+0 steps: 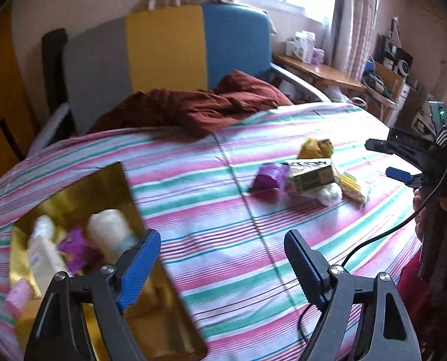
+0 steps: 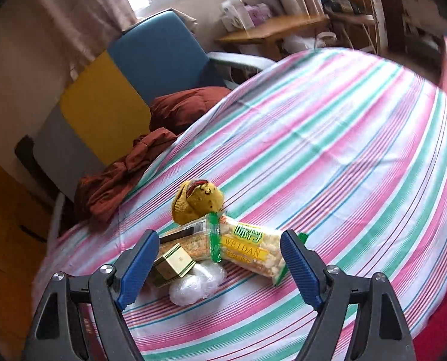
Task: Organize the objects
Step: 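Grasp purple packet with left gripper while right gripper grasps green-labelled box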
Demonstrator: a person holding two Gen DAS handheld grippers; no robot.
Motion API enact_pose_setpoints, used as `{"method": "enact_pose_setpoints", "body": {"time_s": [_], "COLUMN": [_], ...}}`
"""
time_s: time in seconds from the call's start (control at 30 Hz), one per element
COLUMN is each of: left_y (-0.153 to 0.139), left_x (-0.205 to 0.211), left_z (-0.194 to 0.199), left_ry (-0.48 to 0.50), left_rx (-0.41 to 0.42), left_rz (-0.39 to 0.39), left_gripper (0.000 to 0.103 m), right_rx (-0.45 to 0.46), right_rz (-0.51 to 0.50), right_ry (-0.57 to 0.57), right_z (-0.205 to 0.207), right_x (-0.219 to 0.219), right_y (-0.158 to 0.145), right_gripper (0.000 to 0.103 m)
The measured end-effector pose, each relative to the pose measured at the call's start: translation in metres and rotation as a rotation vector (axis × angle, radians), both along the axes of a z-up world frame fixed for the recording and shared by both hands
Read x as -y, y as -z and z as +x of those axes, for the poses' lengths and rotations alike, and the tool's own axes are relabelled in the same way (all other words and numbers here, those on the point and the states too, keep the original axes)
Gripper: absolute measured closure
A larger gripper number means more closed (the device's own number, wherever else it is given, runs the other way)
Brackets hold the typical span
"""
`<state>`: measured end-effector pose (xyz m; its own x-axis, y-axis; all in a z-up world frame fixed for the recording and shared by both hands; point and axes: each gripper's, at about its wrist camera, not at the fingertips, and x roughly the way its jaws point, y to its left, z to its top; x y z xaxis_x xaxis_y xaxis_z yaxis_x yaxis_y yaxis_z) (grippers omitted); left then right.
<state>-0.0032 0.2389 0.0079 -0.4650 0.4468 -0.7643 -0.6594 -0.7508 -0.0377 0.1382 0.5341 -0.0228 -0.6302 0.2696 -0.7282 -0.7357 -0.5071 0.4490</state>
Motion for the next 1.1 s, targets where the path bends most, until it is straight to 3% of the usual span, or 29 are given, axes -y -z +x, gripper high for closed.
{"method": "enact_pose_setpoints", "body": {"time_s": [0.07, 0.3, 0.7, 0.8, 0.9, 1.0, 1.1], "left_y": [0.006, 0.026, 0.059, 0.062, 0.069, 0.084, 0.084], "left_x": [-0.011, -0.06, -0.117, -0.128, -0.143, -0.154, -0.15], "left_z": [-0.003, -0.031, -0.09, -0.103, -0.109, -0.108, -0.102], "left_ry": [0.016, 0.049, 0.023, 0.001, 0.045, 0.099, 0.125], "left_rx": [0.021, 0.102, 0.299, 0.302, 0.292, 0.296, 0.271], "left_rz": [-0.014, -0.056, 0.019, 0.037, 0.016, -0.064, -0.052], "left_gripper": [0.027, 0.039, 0.036, 0.034, 0.034, 0.051, 0.058], "right_rx": [-0.002, -0.011, -0.01, -0.007, -0.001, 0.01, 0.021], "right_rz": [-0.016, -0.035, -0.053, -0.048, -0.05, -0.052, -0.045], "right_ry": [0.001, -0.035, -0.121, -0.129, -0.133, -0.133, -0.136], "right_z": [0.001, -0.004, -0.014, -0.016, -0.017, -0.017, -0.019], "right_x": [-0.001, 0.002, 0.008, 0.009, 0.009, 0.008, 0.008], "right_y": [0.002, 0.003, 0.006, 0.005, 0.006, 0.008, 0.009], "right_gripper": [0.019, 0.019, 0.019, 0.019, 0.019, 0.019, 0.019]}}
